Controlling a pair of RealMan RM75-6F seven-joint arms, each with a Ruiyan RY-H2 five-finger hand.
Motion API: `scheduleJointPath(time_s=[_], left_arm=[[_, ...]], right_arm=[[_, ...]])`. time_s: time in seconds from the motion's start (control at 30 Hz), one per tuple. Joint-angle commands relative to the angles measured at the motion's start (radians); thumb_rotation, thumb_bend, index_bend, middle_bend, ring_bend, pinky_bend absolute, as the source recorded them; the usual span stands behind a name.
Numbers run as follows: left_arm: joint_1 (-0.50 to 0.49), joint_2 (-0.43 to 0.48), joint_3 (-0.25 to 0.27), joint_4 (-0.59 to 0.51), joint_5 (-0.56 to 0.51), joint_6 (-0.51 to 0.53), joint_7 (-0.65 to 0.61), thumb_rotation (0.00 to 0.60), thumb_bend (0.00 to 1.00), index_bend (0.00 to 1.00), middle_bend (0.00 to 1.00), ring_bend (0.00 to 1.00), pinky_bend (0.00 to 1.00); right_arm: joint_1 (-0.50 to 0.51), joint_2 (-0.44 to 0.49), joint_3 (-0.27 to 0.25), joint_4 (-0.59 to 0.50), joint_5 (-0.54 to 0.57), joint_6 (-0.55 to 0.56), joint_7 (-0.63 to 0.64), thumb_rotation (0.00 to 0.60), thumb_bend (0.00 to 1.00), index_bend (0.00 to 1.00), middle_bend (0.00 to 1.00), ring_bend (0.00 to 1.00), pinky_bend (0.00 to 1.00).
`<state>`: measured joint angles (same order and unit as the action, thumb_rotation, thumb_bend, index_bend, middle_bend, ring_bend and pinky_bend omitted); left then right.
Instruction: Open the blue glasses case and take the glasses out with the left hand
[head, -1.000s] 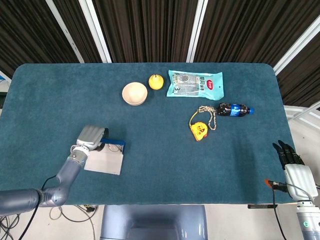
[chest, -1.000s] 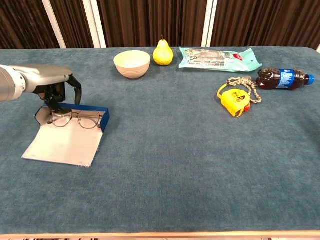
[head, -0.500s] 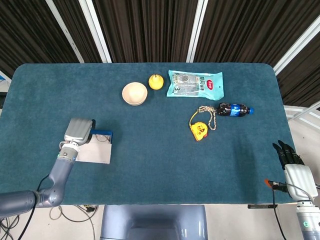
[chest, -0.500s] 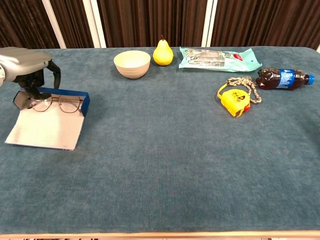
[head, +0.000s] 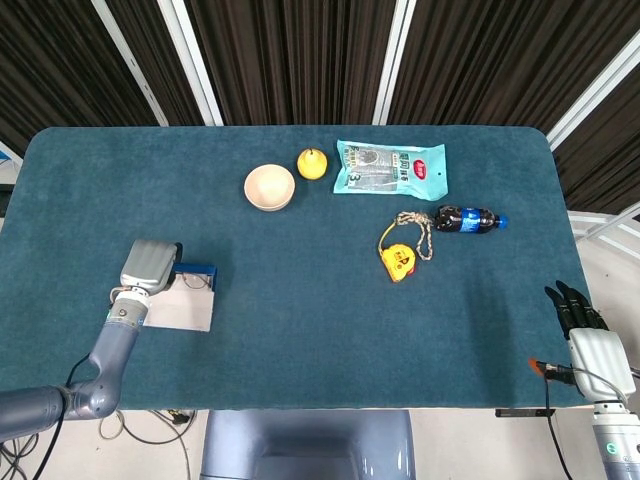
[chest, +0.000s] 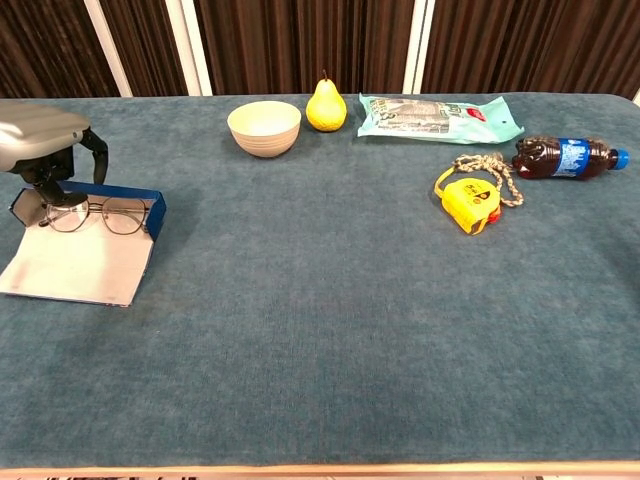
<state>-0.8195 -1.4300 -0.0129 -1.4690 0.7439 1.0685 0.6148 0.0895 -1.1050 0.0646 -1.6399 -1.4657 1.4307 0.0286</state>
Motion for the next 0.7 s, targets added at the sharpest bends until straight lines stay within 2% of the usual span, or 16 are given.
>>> scheduleJointPath(time_s=[0.03, 0.27, 0.7], left_arm=[[0.004, 0.004, -0.001, -0.007, 0.011, 0.001, 0.003, 0.6, 0.42, 0.65, 1.0, 0.87, 0.97], [0.023, 0.015, 0.004, -0.03, 0.066, 0.024, 0.003, 0.6, 0.42, 0.65, 1.0, 0.88, 0.97], [0.044, 0.019, -0.012, -0.029, 0.071, 0.019, 0.011, 0.6, 0.42, 0.65, 1.0, 0.88, 0.97]], right_arm=[[0.0, 0.0, 0.0, -0.001, 0.0, 0.0, 0.001, 0.6, 0.17, 0.0, 0.0, 0.0, 0.2], [0.0, 0.002, 0.0, -0.003, 0.003, -0.004, 0.002, 0.6, 0.17, 0.0, 0.0, 0.0, 0.2], [0.0, 0.002, 0.0, -0.004, 0.004, -0.004, 0.001, 0.6, 0.17, 0.0, 0.0, 0.0, 0.2]])
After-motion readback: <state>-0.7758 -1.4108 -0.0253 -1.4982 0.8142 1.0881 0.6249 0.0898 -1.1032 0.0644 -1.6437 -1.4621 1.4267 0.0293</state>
